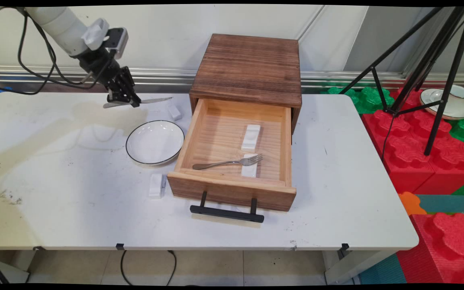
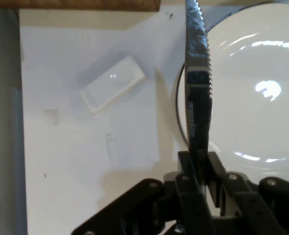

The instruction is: Place the picked object into the drawer

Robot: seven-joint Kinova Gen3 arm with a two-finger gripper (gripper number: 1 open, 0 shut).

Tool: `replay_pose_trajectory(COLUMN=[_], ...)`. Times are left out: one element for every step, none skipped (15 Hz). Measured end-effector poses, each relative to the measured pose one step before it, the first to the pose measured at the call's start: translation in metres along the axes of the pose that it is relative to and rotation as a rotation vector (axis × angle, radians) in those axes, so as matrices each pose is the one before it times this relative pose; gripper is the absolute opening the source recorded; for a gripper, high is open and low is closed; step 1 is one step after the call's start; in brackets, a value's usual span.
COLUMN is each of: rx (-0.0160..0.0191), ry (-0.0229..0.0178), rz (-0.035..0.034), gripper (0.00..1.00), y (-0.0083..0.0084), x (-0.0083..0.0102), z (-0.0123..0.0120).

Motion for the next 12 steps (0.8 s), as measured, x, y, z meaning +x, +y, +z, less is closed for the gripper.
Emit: replay_pose_trajectory(rx=[-0.00119, -0.00195, -0.00168, -0.00242, -0.00148, -0.00194, -0.00254, -0.00243, -0.00366, -0.00444, -0.00314, -0.00260], ry=[0.00759, 0.01374, 0.01391, 0.01555, 0.01444, 0.01720, 0.01779, 0.01417, 0.01722, 0.01681, 0.01386, 0.00890], rz=[-0.00001, -0.00076, -0.00086, -0.00227, -0.00208, -0.00138, -0.00024, 0.00069, 0.00281, 0.00400, 0.00322, 0.00283], gripper=[0.00, 0.00, 0.00, 0.00, 0.00, 0.00, 0.00, 0.00, 0.00, 0.00, 0.00, 0.00], y=[0.00150, 0.00259, 0.00219, 0.00205, 0.00176, 0.00197, 0.00216, 0.00168, 0.00227, 0.00240, 0.00204, 0.00139], x=[0.00110, 0.00228, 0.00258, 0.00313, 0.00313, 0.00409, 0.00453, 0.00391, 0.00526, 0.00571, 0.00473, 0.00353], z=[-0.00383, -0.00666, -0.00591, -0.00563, -0.00505, -0.00561, -0.00539, -0.00393, -0.00424, -0.00353, -0.00259, -0.00132])
